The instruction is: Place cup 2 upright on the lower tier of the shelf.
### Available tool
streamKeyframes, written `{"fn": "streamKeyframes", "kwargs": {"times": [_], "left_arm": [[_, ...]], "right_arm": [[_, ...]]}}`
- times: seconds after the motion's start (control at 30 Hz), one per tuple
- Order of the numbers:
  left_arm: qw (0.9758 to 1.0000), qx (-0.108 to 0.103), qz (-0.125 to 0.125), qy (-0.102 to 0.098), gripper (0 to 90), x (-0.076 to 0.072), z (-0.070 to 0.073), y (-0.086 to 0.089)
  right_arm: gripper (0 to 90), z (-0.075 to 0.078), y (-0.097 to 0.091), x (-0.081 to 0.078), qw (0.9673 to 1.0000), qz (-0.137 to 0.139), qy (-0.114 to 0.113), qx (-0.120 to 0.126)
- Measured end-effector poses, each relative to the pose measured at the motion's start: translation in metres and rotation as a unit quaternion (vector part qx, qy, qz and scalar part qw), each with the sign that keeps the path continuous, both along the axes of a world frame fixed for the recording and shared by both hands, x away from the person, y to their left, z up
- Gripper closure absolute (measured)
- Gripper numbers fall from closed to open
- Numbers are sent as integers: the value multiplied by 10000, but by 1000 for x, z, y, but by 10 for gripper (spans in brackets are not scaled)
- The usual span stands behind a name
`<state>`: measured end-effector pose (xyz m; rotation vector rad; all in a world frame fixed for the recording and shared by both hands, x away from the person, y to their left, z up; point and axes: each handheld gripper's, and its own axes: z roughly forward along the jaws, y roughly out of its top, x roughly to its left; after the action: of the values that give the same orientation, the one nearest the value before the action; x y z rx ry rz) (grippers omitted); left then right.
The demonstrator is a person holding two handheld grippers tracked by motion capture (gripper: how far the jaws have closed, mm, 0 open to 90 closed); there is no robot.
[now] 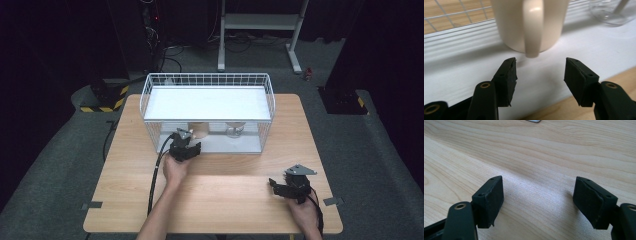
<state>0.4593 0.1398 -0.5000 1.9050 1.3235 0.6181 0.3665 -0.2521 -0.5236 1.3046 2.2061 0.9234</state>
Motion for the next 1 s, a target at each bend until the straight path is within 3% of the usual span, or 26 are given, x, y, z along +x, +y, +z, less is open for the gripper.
{"fn": "streamKeyframes", "kwargs": {"times": [0.27, 0.33, 0.37, 0.4, 0.43, 0.5, 0.67, 0.7, 0.77, 0.83, 1.0], "left_arm": [[9994, -157, 128, -273, 389, -10, 5, 2], [9993, -83, 155, -328, 366, -12, 5, 2], [9988, 18, 171, -458, 346, -14, 4, 0], [9988, 18, 171, -458, 324, -14, 4, 0], [9984, 246, 199, -469, 295, -16, 5, -4], [9985, 293, 168, -442, 277, -17, 5, -4], [9984, -18, 135, -549, 247, -25, 11, -1], [9979, -259, 92, -585, 242, -28, 12, 1], [9968, -420, -2, -683, 221, -32, 13, 1], [9957, -505, -77, -771, 213, -35, 13, 1], [9943, -739, -109, -760, 184, -38, 14, 3]], "right_arm": [[246, 0, 0, 0, 10000, 0, 0, 0], [247, 0, 0, 0, 10000, 2, -1, 0], [247, 0, 0, 0, 10000, 2, 0, 0], [247, 0, 0, 0, 10000, 2, 0, 0], [247, 0, 0, 0, 10000, 3, -3, -4], [247, 0, 0, 0, 10000, 1, -1, -2], [247, 0, 0, 0, 10000, -8, 5, 3], [246, 0, 0, 0, 10000, -1, -1, -1], [246, 0, 0, 0, 10000, 3, -4, -5], [246, 0, 0, 0, 10000, 0, -2, -4], [246, 0, 0, 0, 10000, -6, 3, -1]]}}
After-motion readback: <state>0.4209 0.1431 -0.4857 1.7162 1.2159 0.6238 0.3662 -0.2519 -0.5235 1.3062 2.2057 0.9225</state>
